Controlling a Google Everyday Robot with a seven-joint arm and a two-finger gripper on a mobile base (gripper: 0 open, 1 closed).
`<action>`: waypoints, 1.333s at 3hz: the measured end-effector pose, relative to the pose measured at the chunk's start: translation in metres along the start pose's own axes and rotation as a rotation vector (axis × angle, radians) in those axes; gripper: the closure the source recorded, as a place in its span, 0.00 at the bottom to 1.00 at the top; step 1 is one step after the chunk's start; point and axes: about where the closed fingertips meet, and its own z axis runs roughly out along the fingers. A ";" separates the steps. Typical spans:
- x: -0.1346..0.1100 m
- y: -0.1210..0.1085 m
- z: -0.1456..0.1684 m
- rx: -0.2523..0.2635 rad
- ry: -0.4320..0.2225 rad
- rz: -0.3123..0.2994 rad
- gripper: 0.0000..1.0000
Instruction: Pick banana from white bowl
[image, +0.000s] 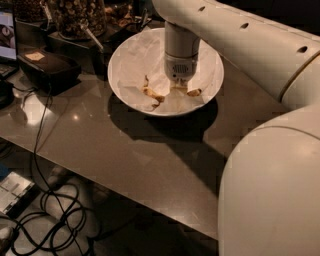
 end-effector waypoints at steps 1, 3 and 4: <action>-0.001 -0.003 -0.003 0.015 -0.035 -0.004 1.00; -0.001 -0.005 -0.015 0.017 -0.099 -0.021 1.00; 0.006 0.003 -0.031 0.033 -0.169 -0.039 1.00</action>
Offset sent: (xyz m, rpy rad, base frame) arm -0.0029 -0.0037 0.0217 0.0805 -0.0069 0.0197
